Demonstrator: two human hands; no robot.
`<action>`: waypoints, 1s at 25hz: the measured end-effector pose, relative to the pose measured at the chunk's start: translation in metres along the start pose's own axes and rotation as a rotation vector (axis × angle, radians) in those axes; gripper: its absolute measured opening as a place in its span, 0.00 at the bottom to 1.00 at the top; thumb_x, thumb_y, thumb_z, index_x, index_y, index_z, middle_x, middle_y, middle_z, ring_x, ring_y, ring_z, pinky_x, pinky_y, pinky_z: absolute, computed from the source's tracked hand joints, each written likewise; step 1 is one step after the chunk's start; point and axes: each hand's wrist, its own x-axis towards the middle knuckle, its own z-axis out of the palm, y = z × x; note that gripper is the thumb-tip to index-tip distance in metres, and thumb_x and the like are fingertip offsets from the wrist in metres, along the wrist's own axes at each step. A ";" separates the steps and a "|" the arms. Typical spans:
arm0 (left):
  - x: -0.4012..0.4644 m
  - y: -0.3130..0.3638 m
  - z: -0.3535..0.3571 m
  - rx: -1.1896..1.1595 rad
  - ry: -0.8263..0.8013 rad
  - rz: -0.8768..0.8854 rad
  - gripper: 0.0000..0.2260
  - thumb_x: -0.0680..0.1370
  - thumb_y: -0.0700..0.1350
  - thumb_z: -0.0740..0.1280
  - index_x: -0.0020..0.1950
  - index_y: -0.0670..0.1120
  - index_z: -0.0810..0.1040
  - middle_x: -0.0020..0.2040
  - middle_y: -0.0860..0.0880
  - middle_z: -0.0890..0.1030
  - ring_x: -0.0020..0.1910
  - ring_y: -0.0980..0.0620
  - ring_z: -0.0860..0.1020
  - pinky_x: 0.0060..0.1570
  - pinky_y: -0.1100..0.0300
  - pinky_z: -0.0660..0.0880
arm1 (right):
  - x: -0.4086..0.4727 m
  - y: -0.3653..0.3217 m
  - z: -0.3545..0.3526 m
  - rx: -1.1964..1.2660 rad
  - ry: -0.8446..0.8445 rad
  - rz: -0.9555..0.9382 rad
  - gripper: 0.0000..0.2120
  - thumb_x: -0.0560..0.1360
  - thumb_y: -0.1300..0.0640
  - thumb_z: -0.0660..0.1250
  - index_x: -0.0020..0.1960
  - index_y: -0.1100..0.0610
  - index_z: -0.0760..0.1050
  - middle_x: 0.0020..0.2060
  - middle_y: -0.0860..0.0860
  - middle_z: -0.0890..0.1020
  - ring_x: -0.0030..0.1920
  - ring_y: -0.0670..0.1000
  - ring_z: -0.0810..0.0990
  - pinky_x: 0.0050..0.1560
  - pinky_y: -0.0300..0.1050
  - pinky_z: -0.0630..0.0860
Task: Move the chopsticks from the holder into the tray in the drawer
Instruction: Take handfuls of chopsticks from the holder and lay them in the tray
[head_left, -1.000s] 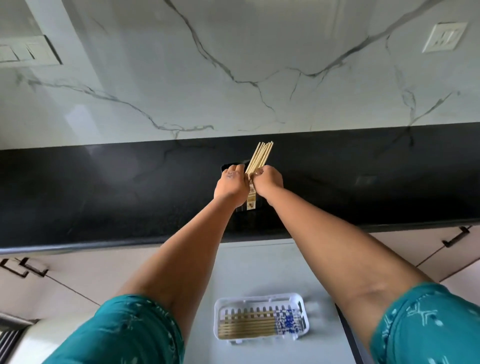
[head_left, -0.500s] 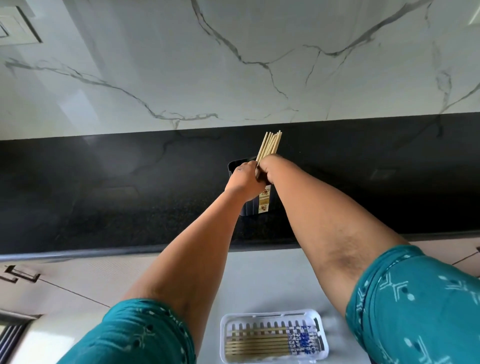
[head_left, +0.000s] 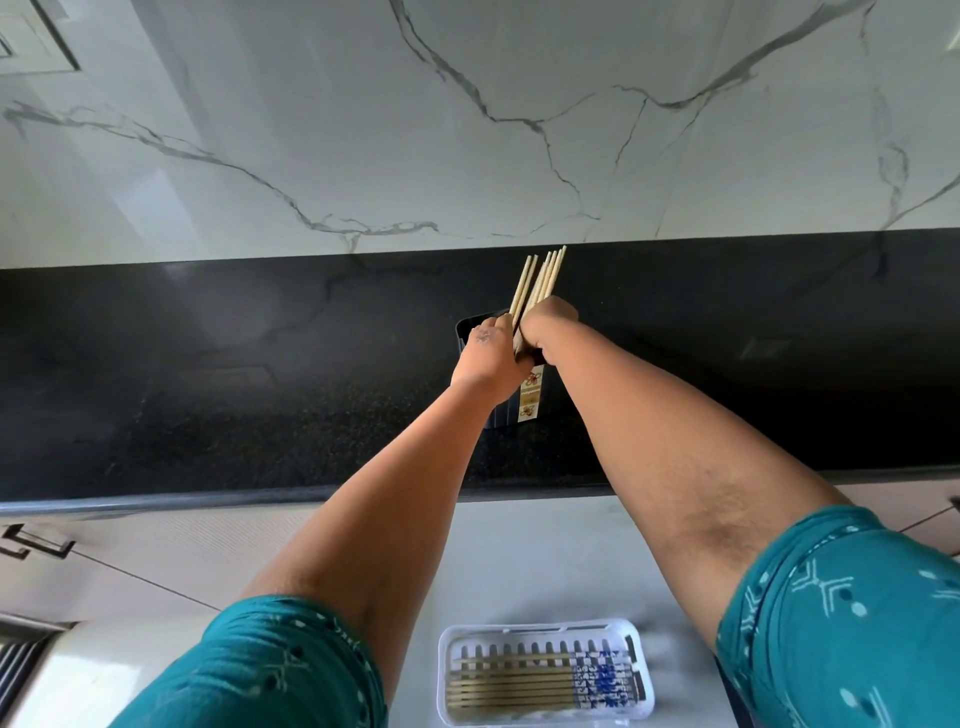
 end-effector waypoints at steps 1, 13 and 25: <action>-0.001 0.001 0.000 0.010 0.006 0.004 0.22 0.75 0.46 0.68 0.67 0.41 0.69 0.63 0.41 0.74 0.64 0.42 0.71 0.62 0.50 0.69 | -0.001 0.000 -0.003 -0.013 0.019 -0.014 0.13 0.77 0.62 0.63 0.60 0.66 0.75 0.49 0.59 0.80 0.46 0.57 0.82 0.43 0.46 0.81; -0.019 0.032 -0.012 0.007 0.077 -0.011 0.30 0.78 0.46 0.64 0.76 0.40 0.55 0.72 0.40 0.65 0.72 0.41 0.62 0.69 0.49 0.64 | -0.045 -0.008 -0.048 0.138 0.122 -0.200 0.17 0.77 0.55 0.68 0.62 0.61 0.74 0.57 0.57 0.81 0.52 0.57 0.84 0.47 0.46 0.82; -0.121 0.106 -0.004 -0.703 0.097 -0.095 0.14 0.79 0.50 0.60 0.64 0.49 0.72 0.45 0.54 0.80 0.46 0.55 0.79 0.36 0.69 0.72 | -0.184 0.055 -0.100 -0.034 0.371 -0.651 0.12 0.79 0.49 0.62 0.50 0.58 0.75 0.40 0.50 0.80 0.37 0.50 0.78 0.31 0.37 0.71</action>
